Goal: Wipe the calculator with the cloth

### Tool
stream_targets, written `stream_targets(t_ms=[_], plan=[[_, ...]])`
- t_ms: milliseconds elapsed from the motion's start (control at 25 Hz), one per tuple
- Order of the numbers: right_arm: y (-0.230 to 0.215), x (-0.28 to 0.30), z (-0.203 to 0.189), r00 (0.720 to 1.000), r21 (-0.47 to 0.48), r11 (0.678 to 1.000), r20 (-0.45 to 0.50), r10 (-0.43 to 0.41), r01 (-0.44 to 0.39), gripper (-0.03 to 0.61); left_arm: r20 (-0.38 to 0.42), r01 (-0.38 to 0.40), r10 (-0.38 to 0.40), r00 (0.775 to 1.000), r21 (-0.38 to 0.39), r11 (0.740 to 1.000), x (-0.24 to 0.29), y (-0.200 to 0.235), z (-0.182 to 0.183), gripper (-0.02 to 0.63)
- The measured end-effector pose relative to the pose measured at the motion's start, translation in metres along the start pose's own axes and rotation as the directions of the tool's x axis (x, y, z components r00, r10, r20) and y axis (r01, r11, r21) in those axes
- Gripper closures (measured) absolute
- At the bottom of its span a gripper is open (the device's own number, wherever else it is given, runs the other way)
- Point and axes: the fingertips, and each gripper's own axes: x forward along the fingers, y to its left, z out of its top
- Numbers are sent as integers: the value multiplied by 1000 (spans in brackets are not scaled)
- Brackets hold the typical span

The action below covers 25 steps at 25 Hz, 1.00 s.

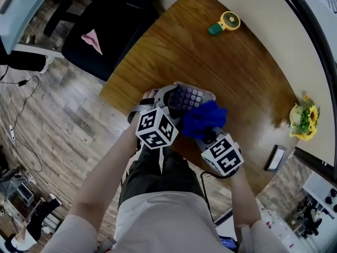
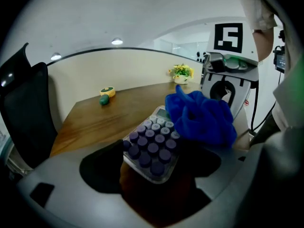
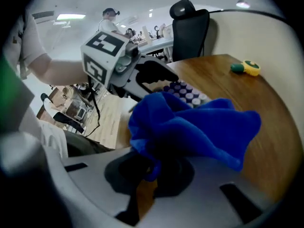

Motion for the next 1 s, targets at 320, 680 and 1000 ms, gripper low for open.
stream_targets(t_ms=[320,680,1000], plan=[[41,-55,11,987,91,992,140,79,-92,552,-25,-22,20,1000,-105,994,-31,-6,-4,225],[36,-157,101,906,35,996,414,-85,78,552,74,-161,183,980,-231,959,-134,18,31,280],[49,-255,189,727,25,980,667,-164,198,552,263,-208,311,913,-356,911,-239,39,106,313]])
